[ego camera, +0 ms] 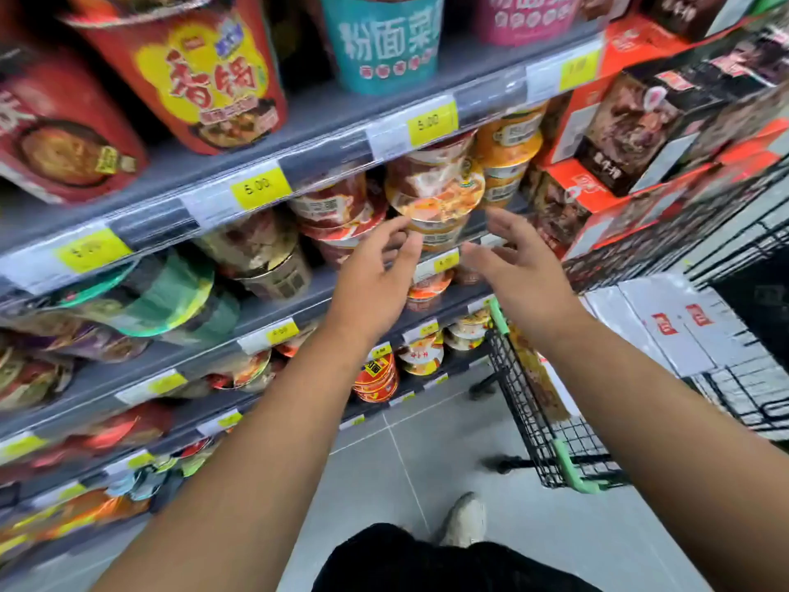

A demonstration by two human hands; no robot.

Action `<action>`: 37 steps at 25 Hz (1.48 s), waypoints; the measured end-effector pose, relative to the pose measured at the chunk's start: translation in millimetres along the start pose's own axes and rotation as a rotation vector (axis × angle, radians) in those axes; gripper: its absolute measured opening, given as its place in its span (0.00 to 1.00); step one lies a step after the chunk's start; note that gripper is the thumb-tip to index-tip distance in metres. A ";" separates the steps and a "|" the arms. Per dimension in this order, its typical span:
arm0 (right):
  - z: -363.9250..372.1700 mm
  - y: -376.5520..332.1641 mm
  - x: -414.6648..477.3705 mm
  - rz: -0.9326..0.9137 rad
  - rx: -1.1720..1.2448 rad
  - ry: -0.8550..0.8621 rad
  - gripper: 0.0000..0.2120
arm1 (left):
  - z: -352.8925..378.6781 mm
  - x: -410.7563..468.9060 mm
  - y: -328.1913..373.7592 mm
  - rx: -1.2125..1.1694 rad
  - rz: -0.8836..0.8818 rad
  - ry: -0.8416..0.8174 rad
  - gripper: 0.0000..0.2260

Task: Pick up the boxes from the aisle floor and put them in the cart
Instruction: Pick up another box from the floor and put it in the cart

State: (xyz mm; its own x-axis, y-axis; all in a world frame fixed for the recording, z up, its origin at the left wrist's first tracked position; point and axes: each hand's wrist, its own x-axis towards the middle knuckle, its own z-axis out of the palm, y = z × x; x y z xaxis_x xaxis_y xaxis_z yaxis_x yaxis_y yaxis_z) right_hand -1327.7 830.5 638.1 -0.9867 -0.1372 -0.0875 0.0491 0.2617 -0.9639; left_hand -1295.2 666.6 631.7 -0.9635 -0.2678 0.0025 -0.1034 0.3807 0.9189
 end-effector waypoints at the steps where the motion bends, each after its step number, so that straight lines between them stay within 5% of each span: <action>1: 17.9 -7.5 -9.0 -0.011 0.046 -0.069 0.22 | -20.6 -14.3 -3.6 -0.030 0.012 0.040 0.14; 17: 410.5 -118.7 -288.1 -0.212 0.133 -0.918 0.21 | -384.6 -338.6 -128.4 -0.025 -0.146 0.788 0.19; 37: 804.9 -193.3 -547.5 -0.407 -0.046 -1.677 0.23 | -665.4 -618.6 -250.3 0.110 -0.624 1.545 0.19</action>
State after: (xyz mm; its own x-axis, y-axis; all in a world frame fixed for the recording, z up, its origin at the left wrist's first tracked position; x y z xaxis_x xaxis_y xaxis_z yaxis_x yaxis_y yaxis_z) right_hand -672.1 86.1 669.9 0.2925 -0.9557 -0.0343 -0.1765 -0.0187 -0.9841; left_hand -509.0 148.0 662.7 0.3562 -0.9297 0.0936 -0.4323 -0.0752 0.8986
